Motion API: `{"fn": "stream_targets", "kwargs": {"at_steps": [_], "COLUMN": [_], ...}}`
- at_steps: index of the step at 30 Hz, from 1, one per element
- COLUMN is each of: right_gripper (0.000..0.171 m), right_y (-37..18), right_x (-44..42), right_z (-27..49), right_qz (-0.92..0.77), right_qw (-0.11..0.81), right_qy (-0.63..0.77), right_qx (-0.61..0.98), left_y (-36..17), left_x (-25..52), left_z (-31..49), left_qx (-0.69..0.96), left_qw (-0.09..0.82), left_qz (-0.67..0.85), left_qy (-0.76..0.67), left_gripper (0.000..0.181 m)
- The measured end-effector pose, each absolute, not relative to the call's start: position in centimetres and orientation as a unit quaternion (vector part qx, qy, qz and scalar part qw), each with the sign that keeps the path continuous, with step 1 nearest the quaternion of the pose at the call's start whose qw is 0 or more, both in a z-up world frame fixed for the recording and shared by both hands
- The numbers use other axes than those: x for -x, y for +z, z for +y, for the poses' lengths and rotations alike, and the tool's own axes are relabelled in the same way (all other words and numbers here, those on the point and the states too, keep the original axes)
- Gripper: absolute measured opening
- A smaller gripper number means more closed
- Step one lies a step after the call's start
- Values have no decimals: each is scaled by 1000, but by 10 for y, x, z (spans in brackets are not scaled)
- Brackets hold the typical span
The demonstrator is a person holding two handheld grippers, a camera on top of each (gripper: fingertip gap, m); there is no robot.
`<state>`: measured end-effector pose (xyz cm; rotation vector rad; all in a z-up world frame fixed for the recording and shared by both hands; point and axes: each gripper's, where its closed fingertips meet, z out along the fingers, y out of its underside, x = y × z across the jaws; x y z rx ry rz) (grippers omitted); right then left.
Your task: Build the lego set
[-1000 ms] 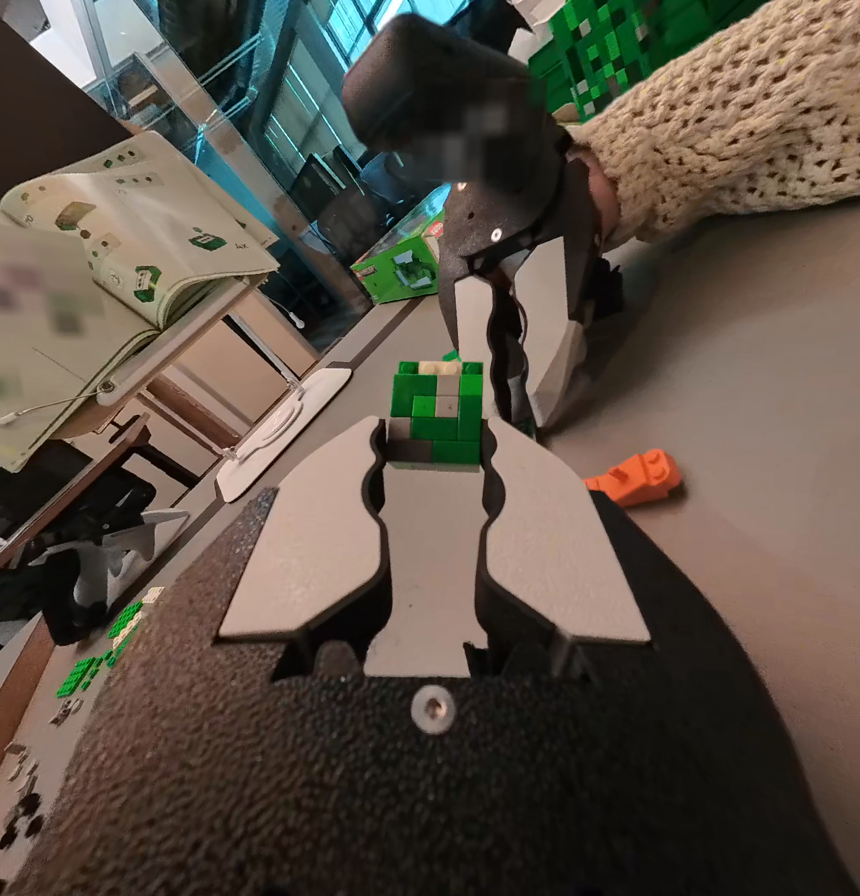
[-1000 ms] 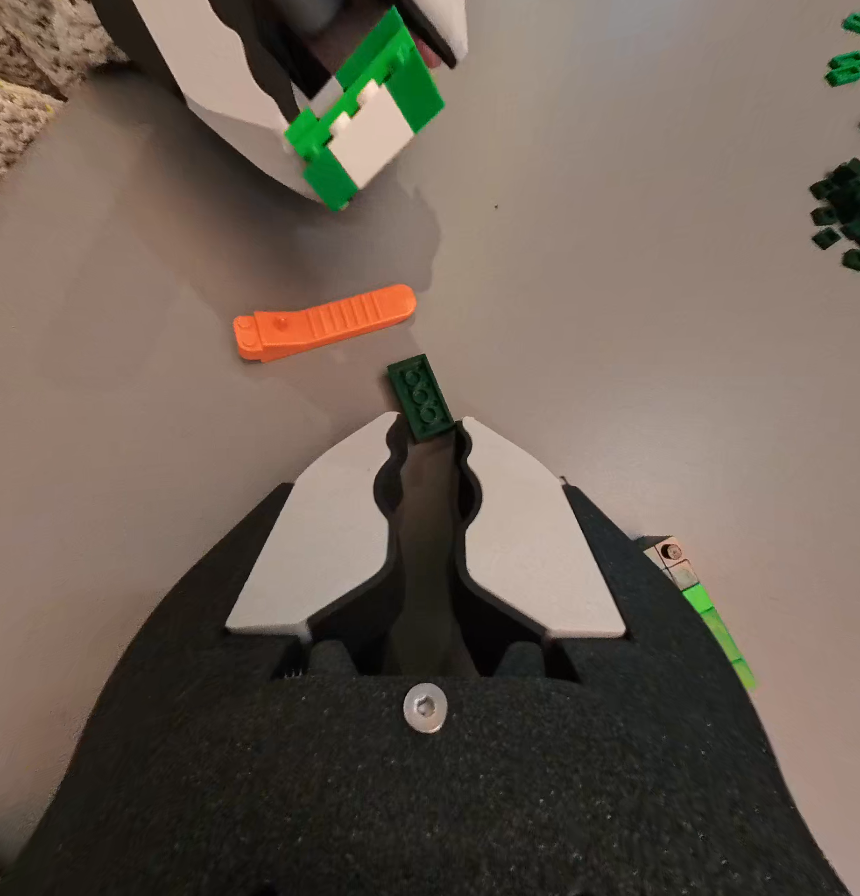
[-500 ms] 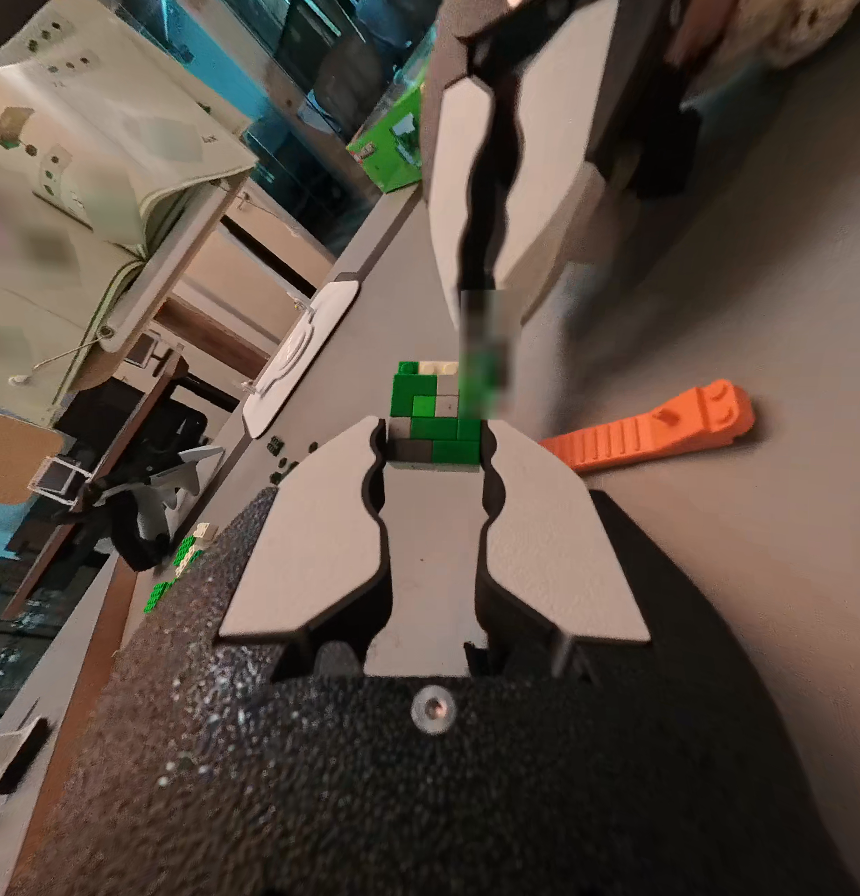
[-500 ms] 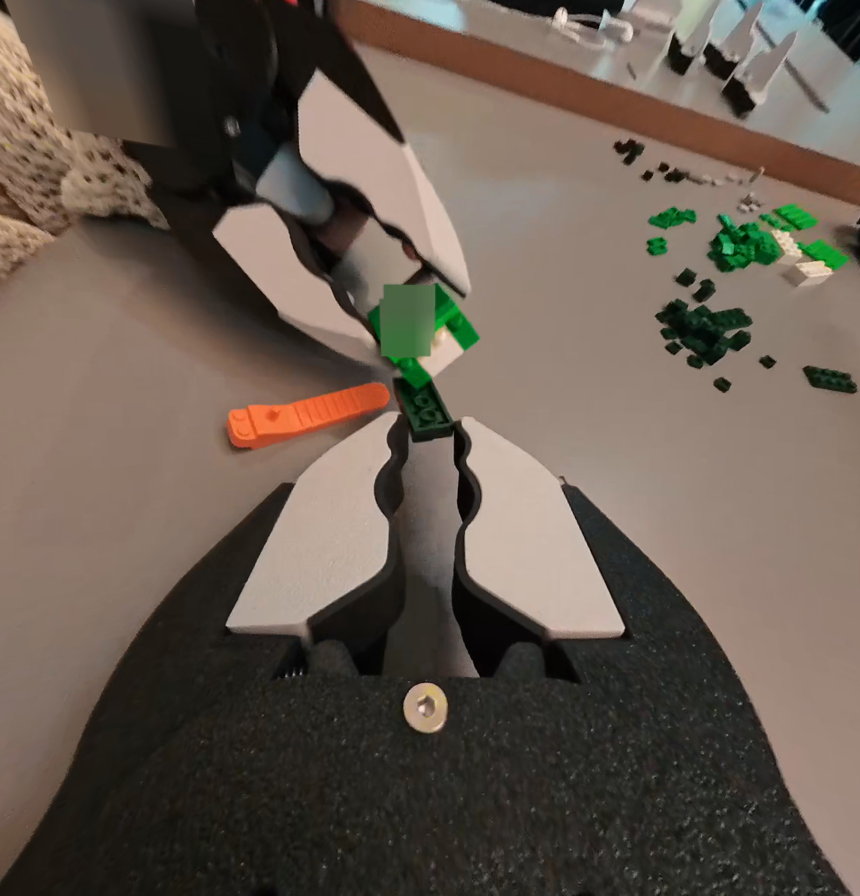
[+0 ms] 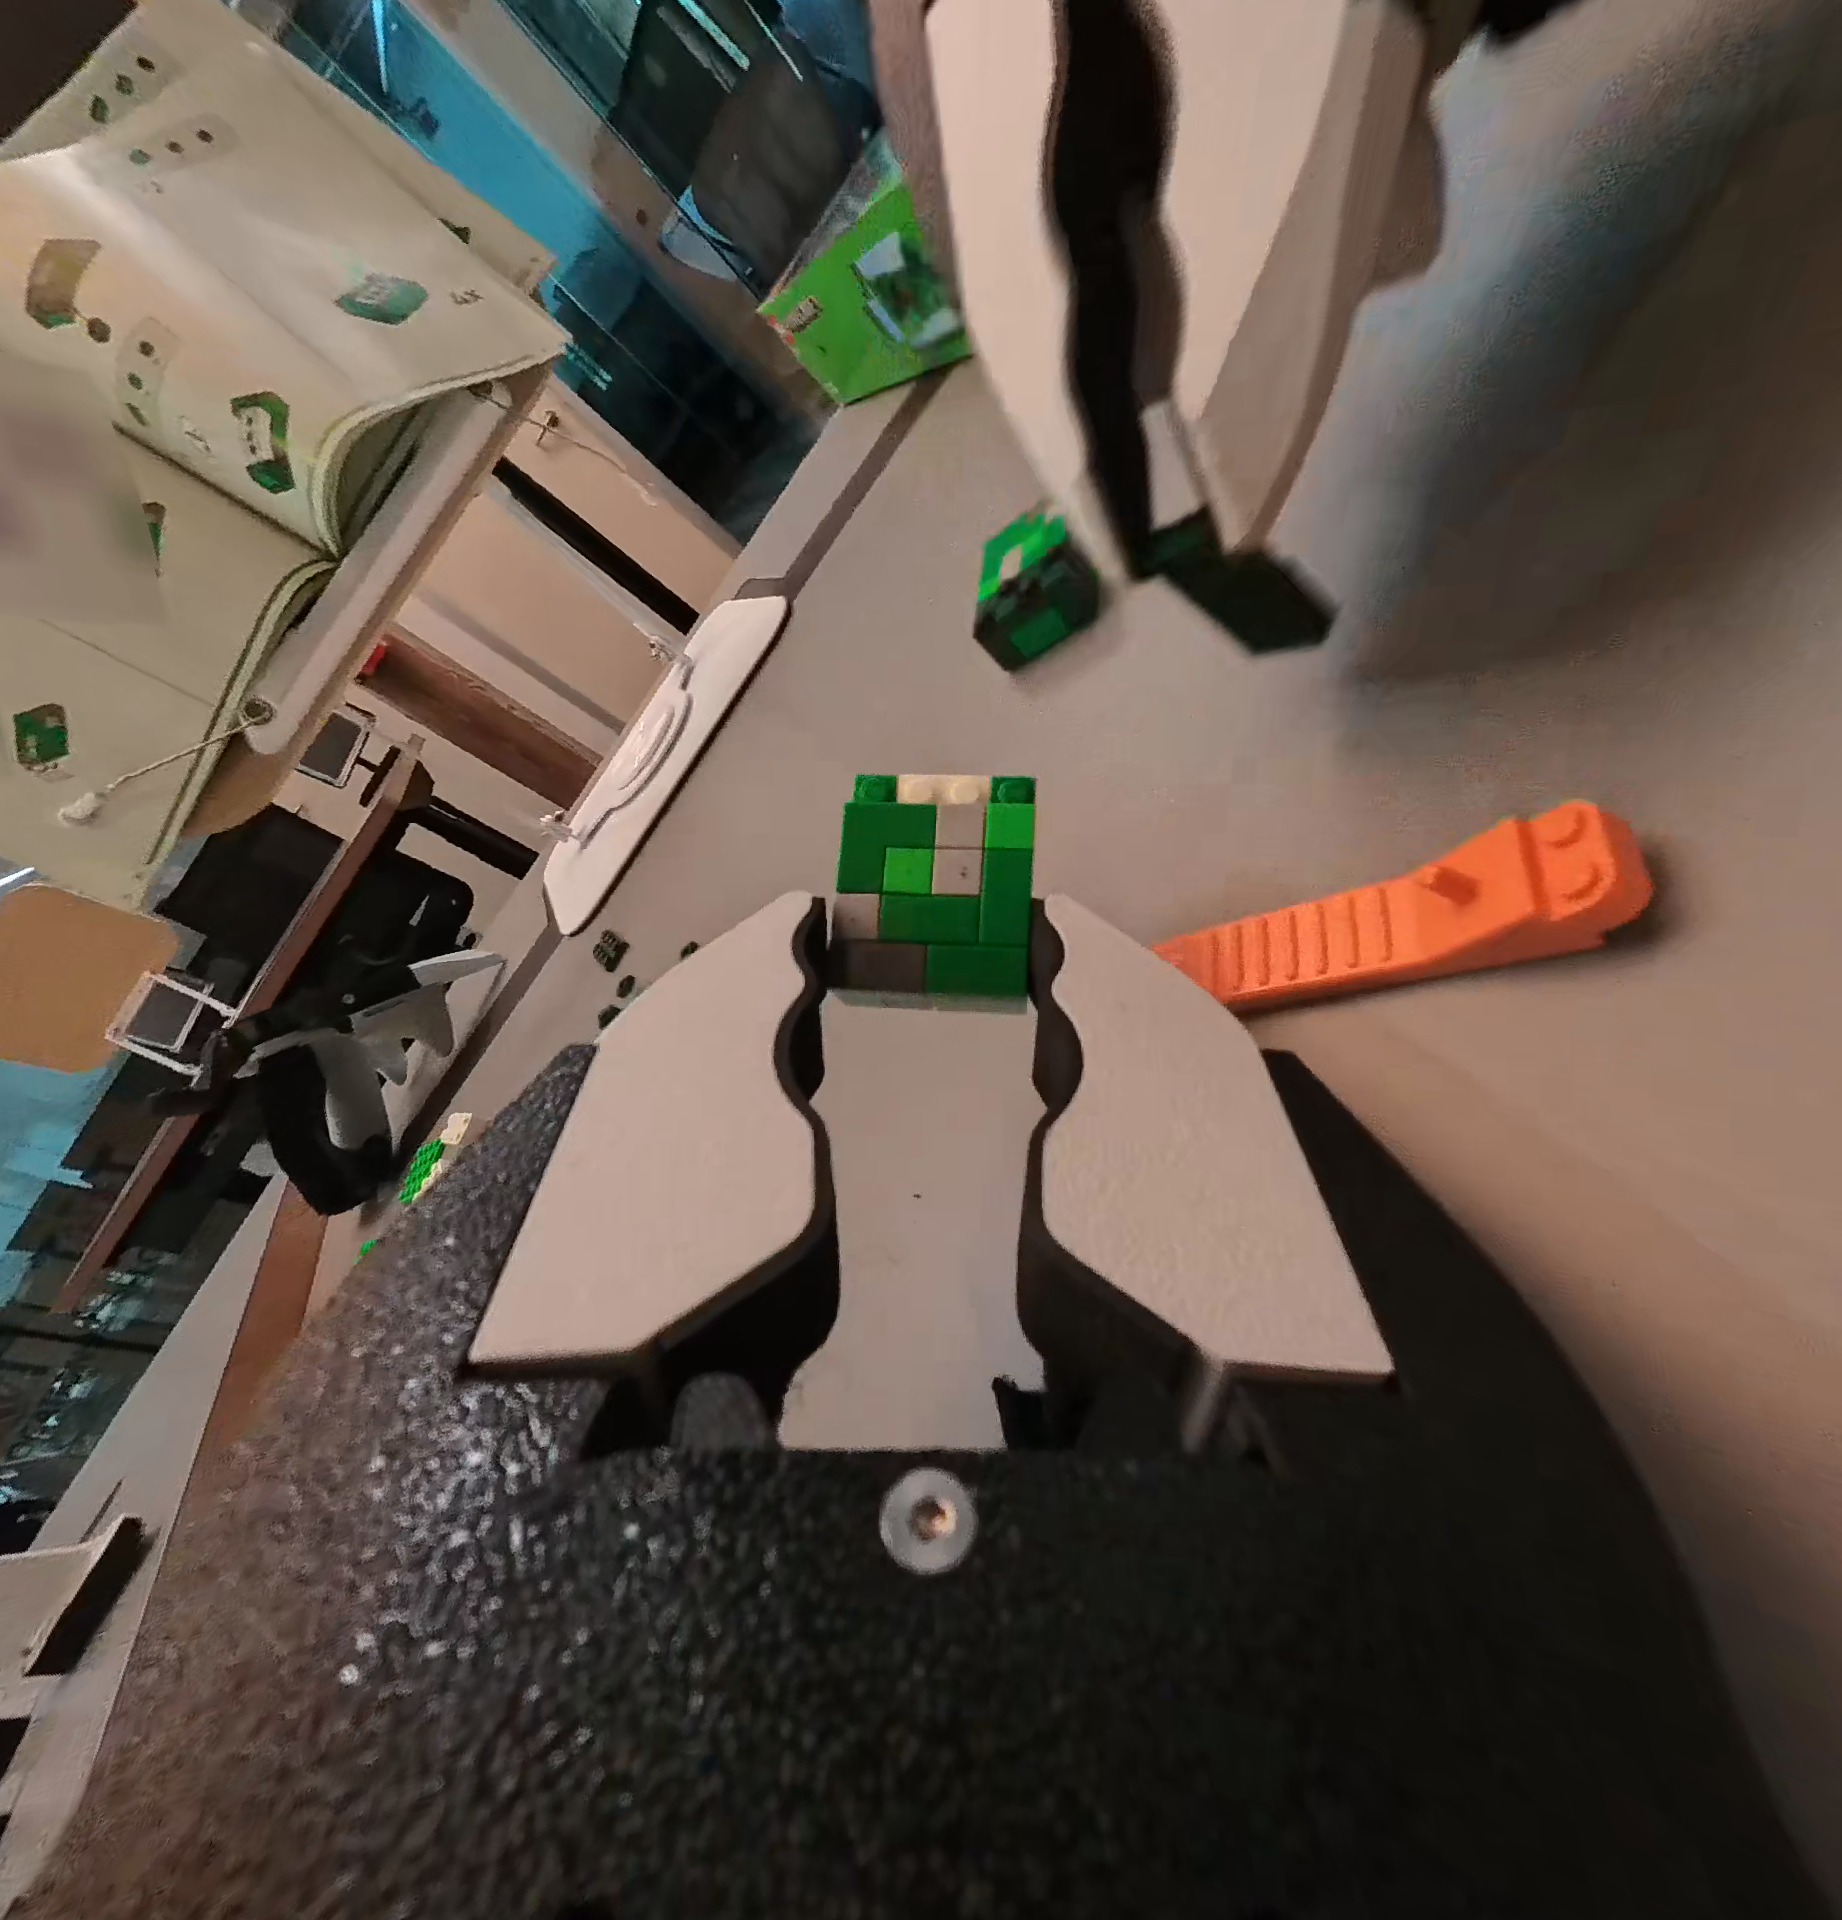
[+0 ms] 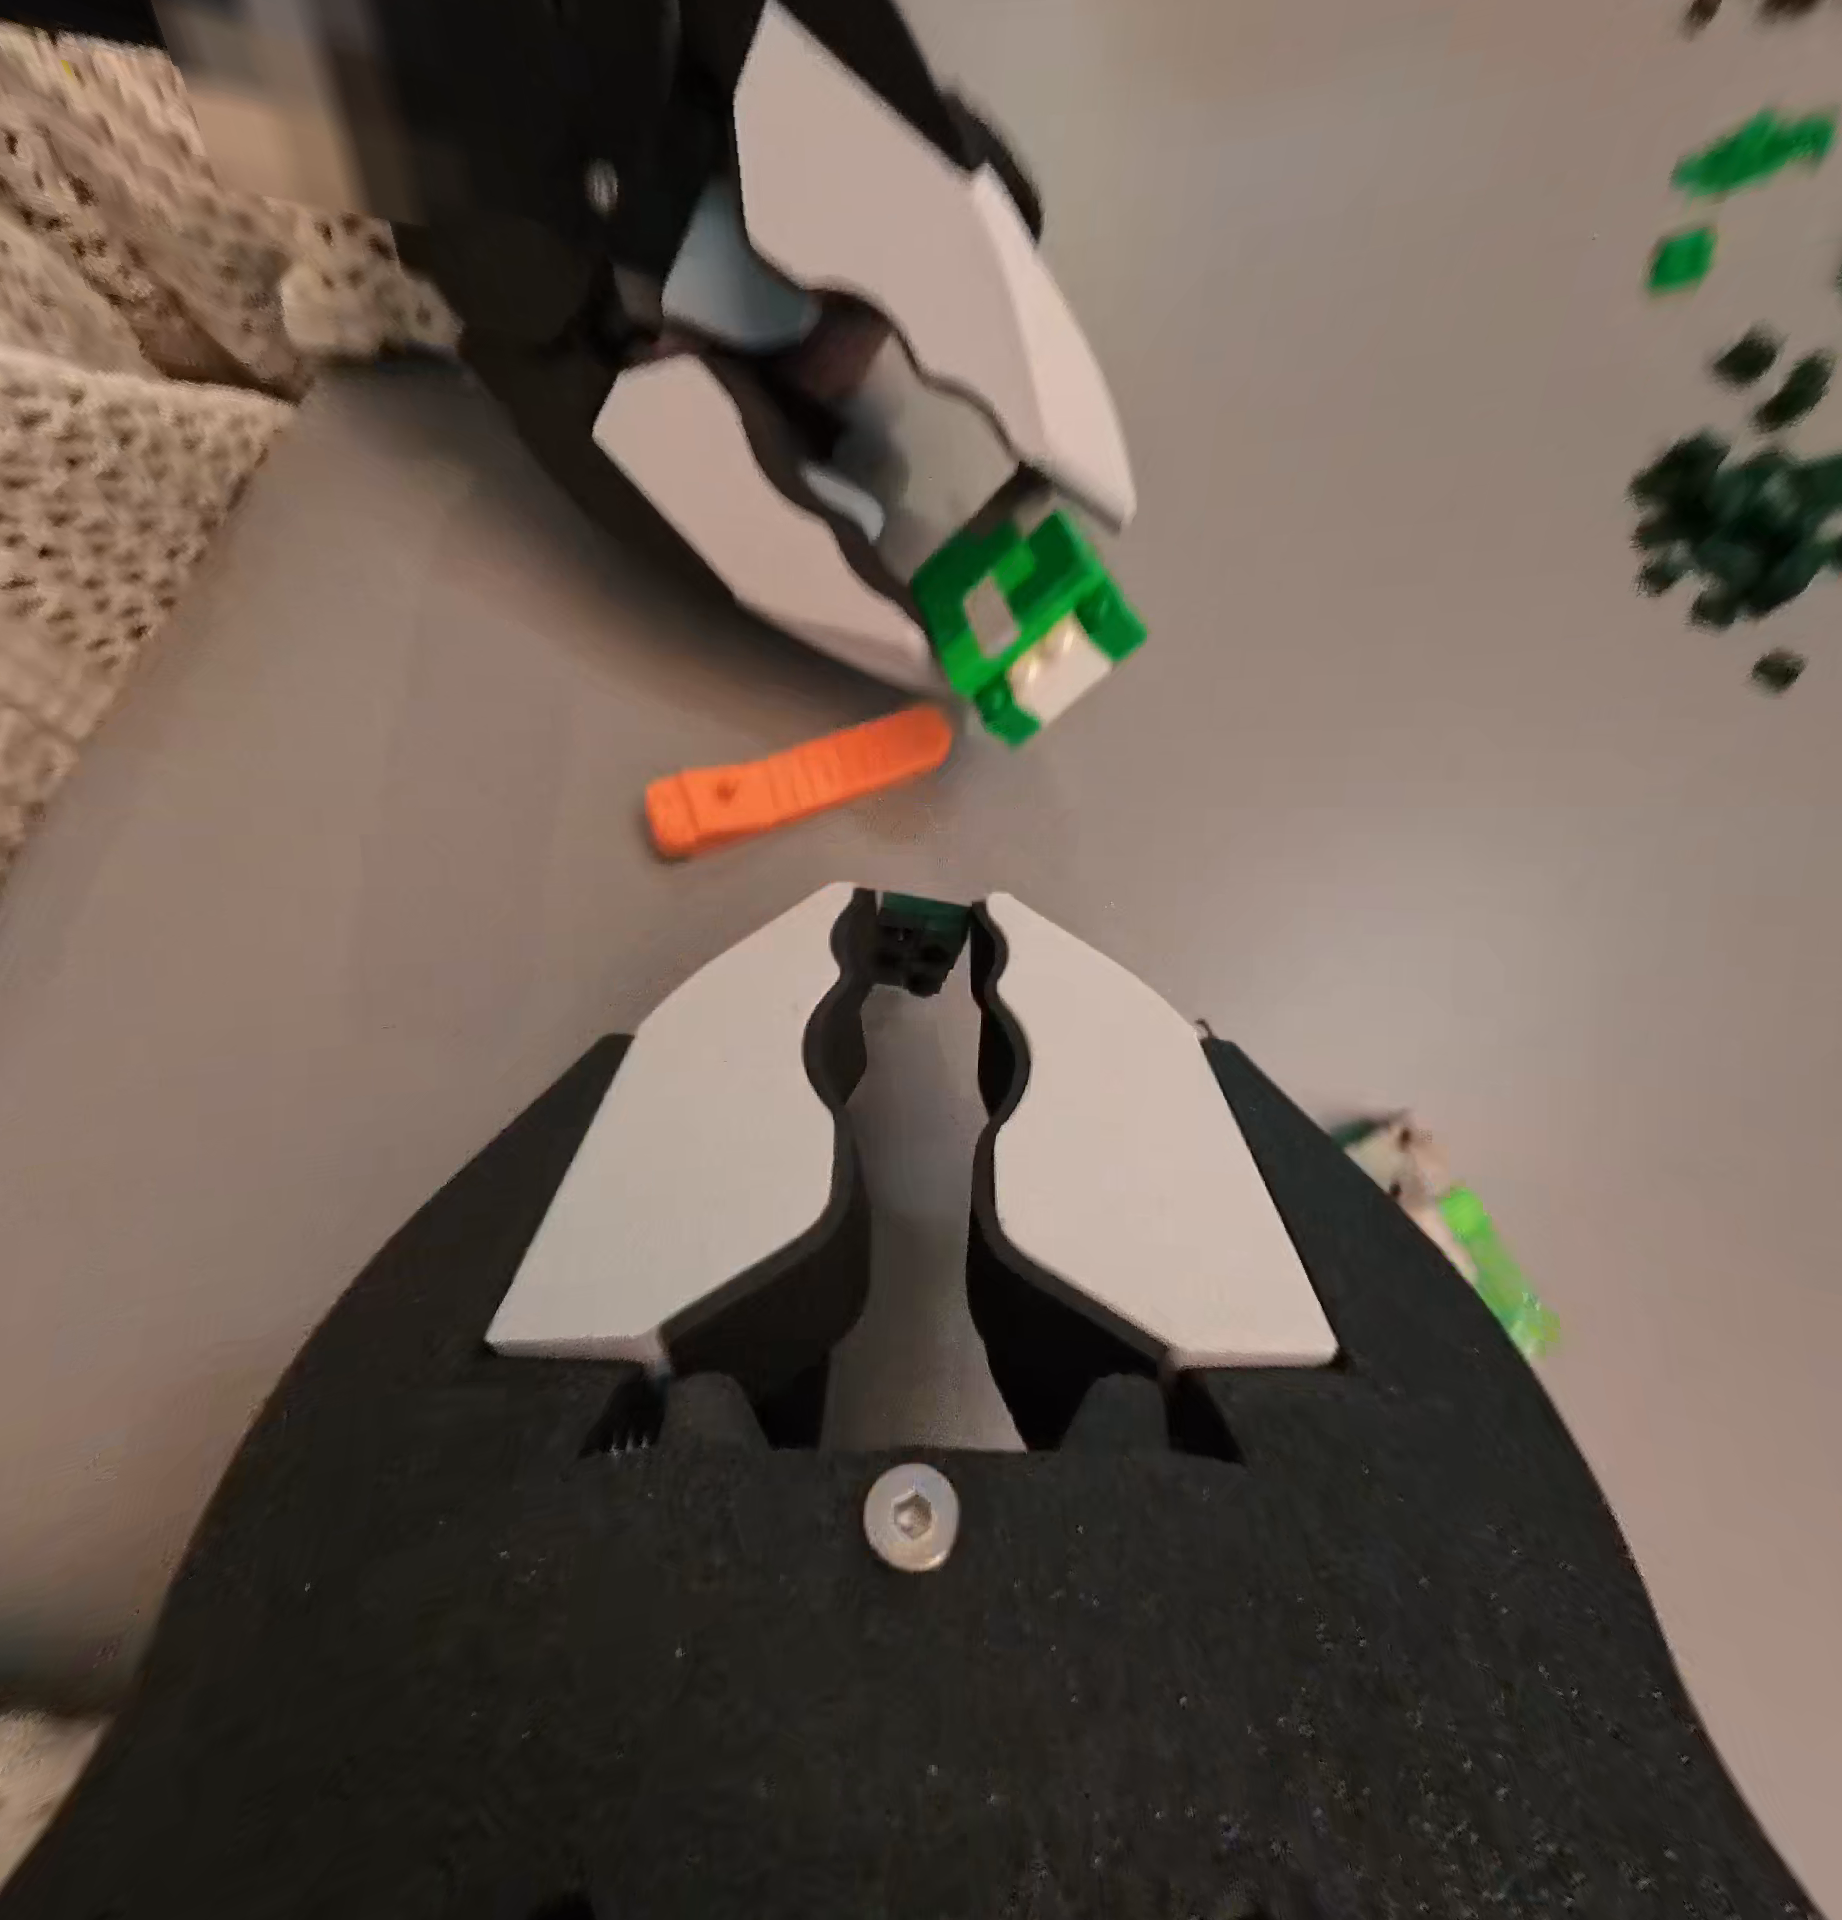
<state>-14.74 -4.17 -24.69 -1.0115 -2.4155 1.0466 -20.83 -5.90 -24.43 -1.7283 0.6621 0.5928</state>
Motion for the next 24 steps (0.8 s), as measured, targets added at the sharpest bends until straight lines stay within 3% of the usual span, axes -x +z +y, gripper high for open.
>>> {"fn": "stream_targets", "kwargs": {"at_steps": [7, 10, 24], "right_gripper": [16, 16, 42], "right_y": [-268, -286, -276], "right_x": [92, 100, 96], "right_z": [-22, -26, -20], "right_qz": [-872, -879, -791], "right_qw": [28, 21, 127], "right_qy": [168, 129, 348], "right_qx": [459, 458, 486], "left_y": [-244, -245, -241], "left_x": [206, 205, 198], "left_z": [-59, -59, -61], "left_qx": [730, 729, 720], "left_qw": [567, 567, 582], "left_qz": [288, 293, 300], "left_qy": [250, 250, 231], "left_gripper": [38, 38, 37]}}
